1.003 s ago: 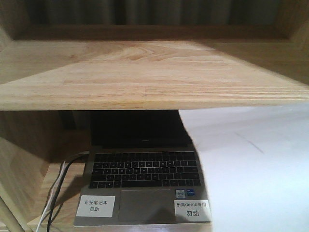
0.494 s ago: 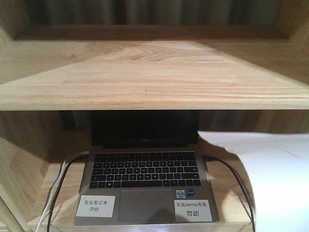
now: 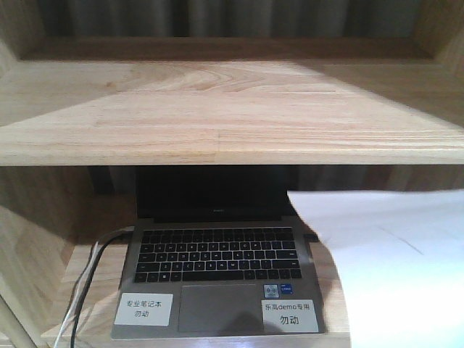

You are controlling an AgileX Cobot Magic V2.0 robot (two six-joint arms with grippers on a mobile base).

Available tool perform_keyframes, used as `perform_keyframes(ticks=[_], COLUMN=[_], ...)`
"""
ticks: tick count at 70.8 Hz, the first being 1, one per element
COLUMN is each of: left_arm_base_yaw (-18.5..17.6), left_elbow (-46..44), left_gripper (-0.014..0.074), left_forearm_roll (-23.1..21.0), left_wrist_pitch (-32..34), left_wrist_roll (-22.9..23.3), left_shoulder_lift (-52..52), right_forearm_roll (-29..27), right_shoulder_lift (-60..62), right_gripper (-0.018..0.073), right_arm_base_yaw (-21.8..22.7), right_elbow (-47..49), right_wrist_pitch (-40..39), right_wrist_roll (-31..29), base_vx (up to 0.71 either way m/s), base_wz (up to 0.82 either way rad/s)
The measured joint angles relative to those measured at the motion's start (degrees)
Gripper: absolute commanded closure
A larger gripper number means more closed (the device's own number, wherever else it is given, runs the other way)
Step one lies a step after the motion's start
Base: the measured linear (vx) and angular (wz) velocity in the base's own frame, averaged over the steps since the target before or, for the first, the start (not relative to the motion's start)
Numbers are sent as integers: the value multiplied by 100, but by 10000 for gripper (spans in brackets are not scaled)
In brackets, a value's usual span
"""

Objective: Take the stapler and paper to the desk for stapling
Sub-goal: 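Pull the paper off the shelf with the right gripper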

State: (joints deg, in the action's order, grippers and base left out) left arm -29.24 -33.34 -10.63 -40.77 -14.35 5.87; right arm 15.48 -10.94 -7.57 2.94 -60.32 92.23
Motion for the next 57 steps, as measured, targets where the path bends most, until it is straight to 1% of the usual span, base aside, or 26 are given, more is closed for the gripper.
perform_keyframes(ticks=[57], left_arm_base_yaw=[0], left_elbow=[0], left_gripper=[602], left_forearm_roll=[0], left_wrist_pitch=[0], left_wrist_roll=[0], left_shoulder_lift=[0], right_forearm_roll=[4], right_shoulder_lift=[0], right_gripper=[564], right_arm_base_yaw=[0], right_elbow=[0], right_wrist_pitch=[-96], right_wrist_roll=[0], base_vx=[0], base_wz=[1])
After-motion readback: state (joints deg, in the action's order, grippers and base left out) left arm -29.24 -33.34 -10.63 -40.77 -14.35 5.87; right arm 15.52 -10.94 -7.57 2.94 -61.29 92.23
